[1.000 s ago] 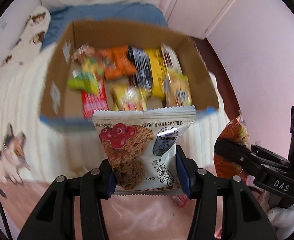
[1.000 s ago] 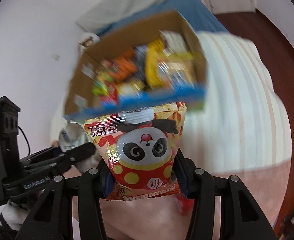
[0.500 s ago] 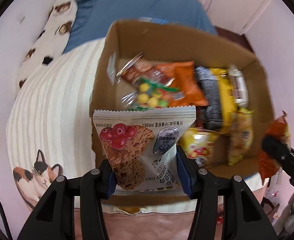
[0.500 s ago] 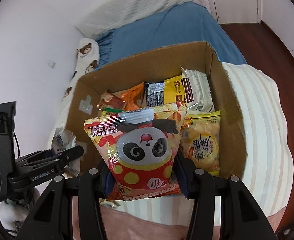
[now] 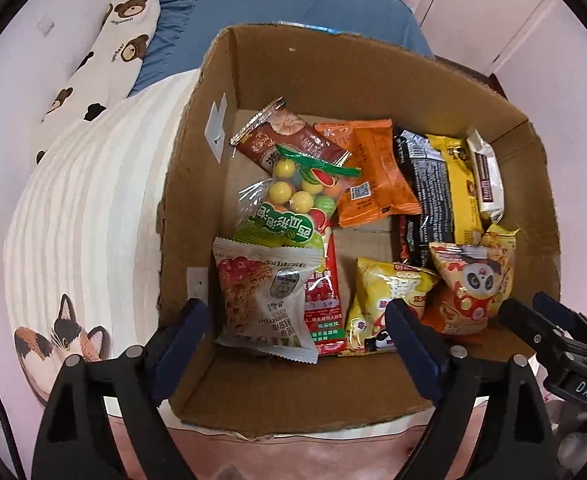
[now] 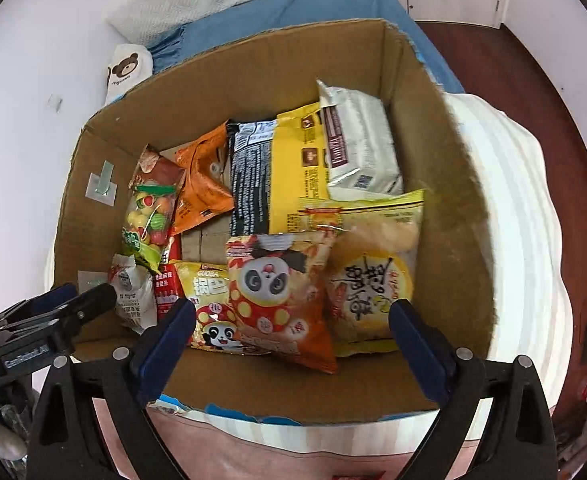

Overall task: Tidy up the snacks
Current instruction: 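Carry the cookie packet and panda bag into the box and open both tools, then move both tools from the box back down to the remaining snacks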

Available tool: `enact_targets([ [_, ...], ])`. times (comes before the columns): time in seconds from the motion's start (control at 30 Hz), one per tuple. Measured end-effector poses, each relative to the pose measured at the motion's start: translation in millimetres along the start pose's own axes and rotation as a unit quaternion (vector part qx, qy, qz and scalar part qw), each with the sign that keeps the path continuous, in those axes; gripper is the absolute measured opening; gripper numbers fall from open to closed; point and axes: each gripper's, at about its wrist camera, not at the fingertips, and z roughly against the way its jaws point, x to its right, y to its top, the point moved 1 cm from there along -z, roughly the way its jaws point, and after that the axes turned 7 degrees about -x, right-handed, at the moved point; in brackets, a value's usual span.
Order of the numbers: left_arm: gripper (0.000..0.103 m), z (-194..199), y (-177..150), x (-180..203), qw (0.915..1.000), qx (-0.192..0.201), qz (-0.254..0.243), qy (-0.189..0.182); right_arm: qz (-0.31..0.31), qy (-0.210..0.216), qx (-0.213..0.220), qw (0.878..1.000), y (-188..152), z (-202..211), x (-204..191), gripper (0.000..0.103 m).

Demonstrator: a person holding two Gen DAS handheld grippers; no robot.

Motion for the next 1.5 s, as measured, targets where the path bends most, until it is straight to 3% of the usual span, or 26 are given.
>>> enact_targets([
  [0.13,0.092,18.8,-7.8,6.5,0.9993,0.032,-0.008,0.016,0.007,-0.024,0.024,0.999,-10.0,16.7,4.7,0.099],
  [0.5,0.092,61.0,-54.8,13.2,0.9955,0.094,-0.012,0.006,0.045,-0.07,0.103,0.991,-52.9,72.2,-7.1,0.099],
  [1.03,0.092,128.7,-125.1,38.4,0.9825,0.181,-0.044,-0.004,0.06,-0.062,0.198,0.976,-132.1,157.4,-19.1,0.099],
  [1.3,0.092,130.4,-148.9,40.1,0.9808,0.188,-0.048,0.015,0.05,-0.044,0.207,0.976,-156.8,170.9,-14.5,0.099],
  [1.5,0.092,88.8,-168.1,27.1,0.9891,0.14,-0.04,0.022,0.02,-0.008,0.129,0.991,-174.7,128.1,10.7,0.099],
])
